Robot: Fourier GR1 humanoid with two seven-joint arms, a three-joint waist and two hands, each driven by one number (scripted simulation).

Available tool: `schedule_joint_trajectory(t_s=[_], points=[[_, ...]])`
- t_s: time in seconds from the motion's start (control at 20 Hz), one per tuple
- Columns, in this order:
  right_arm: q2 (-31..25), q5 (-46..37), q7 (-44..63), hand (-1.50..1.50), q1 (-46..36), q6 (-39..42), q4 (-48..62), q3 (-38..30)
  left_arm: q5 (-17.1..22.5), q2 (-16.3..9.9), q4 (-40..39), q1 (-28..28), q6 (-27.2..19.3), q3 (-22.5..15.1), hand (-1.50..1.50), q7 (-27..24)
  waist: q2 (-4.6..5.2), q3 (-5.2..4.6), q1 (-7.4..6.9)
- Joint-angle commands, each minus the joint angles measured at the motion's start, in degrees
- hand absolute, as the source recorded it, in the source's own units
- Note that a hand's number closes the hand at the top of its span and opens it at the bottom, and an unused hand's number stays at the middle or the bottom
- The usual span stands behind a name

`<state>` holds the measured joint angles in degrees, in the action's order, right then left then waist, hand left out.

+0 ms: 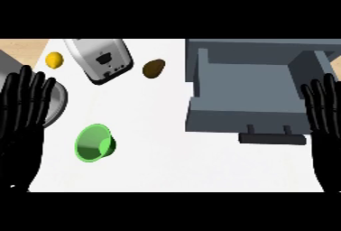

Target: Pick up the cup, place it into the drawer and close the drawer

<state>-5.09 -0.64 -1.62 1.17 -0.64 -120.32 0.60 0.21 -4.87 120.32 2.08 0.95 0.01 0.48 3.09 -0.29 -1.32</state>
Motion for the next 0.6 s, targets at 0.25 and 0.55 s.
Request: schedule_joint_trajectory(t_s=[0.25,0.55], points=[[-1.37,3.4,1.15,-1.5,-2.24,2.89,2.0,-1.69,12.07,-4.78,-1.57,-5.51,13.98,2.39,-1.5,-7.82,-3.1,0.26,1.14],[1.06,5.98,6.59,-1.5,-0.71,3.96,0.29,2.74,22.74,-2.34,-1.72,-5.99,13.27,2.57,-1.5,3.72,-3.15,0.28,1.3]])
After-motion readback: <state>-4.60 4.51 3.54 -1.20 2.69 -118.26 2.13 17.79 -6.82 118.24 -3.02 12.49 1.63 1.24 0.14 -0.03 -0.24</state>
